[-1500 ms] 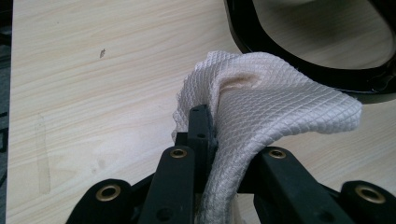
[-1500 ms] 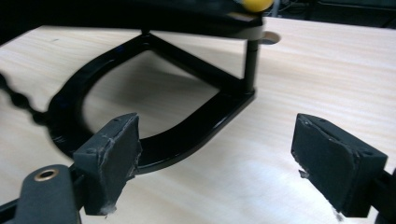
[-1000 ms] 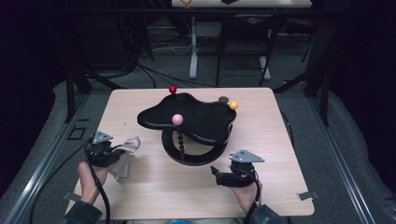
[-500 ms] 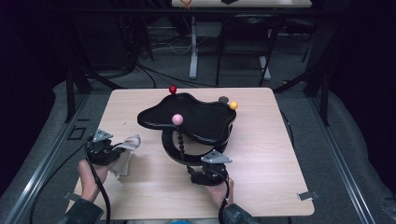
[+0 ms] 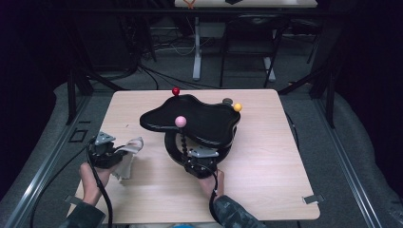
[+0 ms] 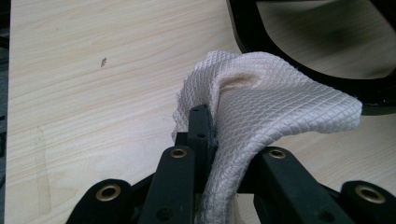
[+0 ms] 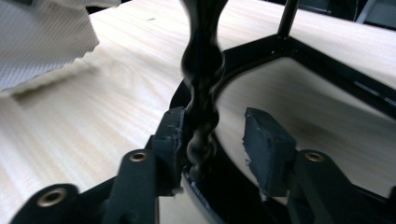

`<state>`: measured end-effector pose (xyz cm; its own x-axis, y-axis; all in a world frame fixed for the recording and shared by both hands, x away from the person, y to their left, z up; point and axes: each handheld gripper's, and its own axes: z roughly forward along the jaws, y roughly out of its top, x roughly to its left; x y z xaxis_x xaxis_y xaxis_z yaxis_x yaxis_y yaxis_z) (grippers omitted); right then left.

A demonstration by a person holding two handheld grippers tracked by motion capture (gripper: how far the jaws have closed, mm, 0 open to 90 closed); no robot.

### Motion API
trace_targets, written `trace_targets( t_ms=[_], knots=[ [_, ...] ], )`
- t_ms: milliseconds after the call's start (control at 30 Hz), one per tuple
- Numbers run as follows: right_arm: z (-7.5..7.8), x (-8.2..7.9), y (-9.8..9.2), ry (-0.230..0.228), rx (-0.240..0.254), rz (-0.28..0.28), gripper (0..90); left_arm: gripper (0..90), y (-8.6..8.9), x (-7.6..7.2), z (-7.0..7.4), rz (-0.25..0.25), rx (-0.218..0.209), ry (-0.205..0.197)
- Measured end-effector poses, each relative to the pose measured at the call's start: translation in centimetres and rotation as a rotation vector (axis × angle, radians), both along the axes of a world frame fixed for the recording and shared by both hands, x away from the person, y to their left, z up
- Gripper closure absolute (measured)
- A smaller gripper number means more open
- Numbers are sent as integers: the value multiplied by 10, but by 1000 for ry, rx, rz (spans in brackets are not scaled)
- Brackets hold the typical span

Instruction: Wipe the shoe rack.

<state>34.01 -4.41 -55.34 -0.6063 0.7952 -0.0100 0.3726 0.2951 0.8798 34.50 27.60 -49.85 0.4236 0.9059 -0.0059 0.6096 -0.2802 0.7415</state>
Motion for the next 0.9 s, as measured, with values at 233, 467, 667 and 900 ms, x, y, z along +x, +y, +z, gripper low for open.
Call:
trace_targets(
  t_ms=[233, 467, 667, 900],
  knots=[
    [2, 1, 7, -16, -25, 21, 710, 810, -2, 0, -1, -8, 4, 3],
    [3, -1, 6, -26, -52, 4, 745, 810, -1, 0, -1, -2, 1, 1],
    [4, -3, -10, -16, -60, 4, 745, 810, -1, 0, -1, -3, 2, 2],
    [7, -4, -30, 15, -74, 0, 745, 810, -2, 0, 0, -7, 4, 0]
  ],
)
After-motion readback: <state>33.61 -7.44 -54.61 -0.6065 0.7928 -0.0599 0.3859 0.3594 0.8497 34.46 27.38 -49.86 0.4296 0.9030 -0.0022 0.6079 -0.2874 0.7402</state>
